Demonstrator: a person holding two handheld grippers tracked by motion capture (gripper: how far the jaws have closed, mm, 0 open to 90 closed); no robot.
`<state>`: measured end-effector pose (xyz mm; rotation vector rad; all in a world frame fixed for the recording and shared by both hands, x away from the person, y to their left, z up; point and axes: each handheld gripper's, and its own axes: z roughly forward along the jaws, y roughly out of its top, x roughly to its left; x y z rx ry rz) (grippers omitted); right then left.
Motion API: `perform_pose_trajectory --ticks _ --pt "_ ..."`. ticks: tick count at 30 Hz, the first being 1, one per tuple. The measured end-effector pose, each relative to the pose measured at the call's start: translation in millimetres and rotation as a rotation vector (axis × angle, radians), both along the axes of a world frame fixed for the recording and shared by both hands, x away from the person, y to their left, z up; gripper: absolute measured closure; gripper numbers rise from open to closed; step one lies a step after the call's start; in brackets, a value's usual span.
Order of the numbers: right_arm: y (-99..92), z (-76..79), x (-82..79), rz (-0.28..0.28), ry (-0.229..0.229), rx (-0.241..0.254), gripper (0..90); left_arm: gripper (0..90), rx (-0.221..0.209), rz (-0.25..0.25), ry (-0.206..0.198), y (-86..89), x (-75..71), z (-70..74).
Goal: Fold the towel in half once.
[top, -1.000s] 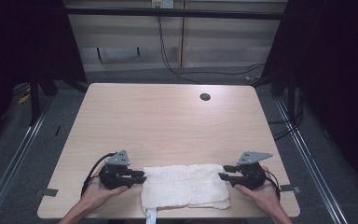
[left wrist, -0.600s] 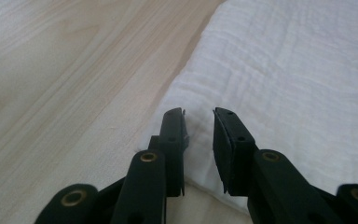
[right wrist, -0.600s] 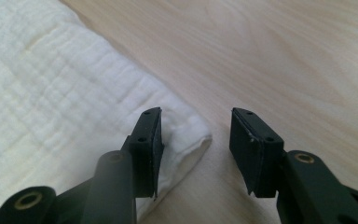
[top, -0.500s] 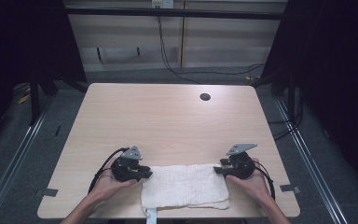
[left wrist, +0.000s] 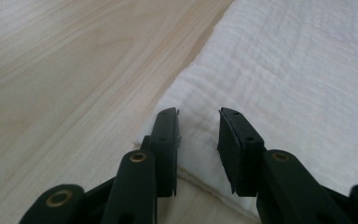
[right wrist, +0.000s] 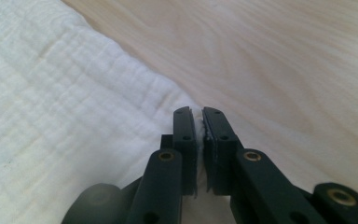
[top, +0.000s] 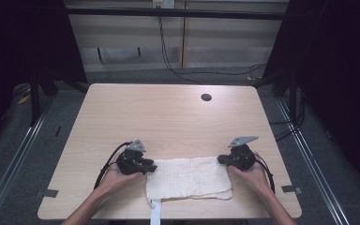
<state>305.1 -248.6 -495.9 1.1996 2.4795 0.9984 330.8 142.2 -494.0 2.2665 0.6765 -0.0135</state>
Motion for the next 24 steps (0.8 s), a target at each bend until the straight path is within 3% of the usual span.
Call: perform_pose_trajectory --ticks 3,4,7,10,13,16,19,21,24 --pt "-5.2 -1.3 6.1 -0.014 0.001 0.018 84.6 66.6 0.005 0.003 0.001 -3.4 3.2 0.3" --pt "-6.1 -0.6 7.9 -0.026 -0.007 -0.004 84.5 67.0 0.012 0.007 0.006 -7.6 7.9 0.9" --pt "-8.6 -1.5 14.6 -0.053 -0.015 -0.004 81.1 65.1 0.003 0.023 0.01 -11.9 9.3 0.0" --pt "-12.3 -2.5 15.4 -0.08 -0.002 0.022 60.8 62.0 -0.065 0.067 -0.016 -4.2 6.0 15.3" --pt "-11.1 8.0 5.4 -0.085 -0.026 0.022 51.9 57.6 -0.089 0.097 -0.027 11.2 6.3 23.6" --pt "-3.7 26.0 -9.4 -0.041 -0.072 0.062 51.6 55.1 -0.081 0.119 -0.019 22.5 11.1 20.1" --pt "9.8 37.6 -21.1 0.001 -0.063 0.077 54.0 52.5 -0.085 0.12 -0.037 29.7 14.1 17.2" --pt "22.0 40.6 -25.9 0.05 -0.049 0.11 55.7 51.6 -0.082 0.117 -0.035 31.3 14.6 15.9" --pt "48.6 41.5 -31.4 0.125 -0.035 0.111 55.6 49.7 -0.063 0.113 -0.031 31.0 14.6 13.5"
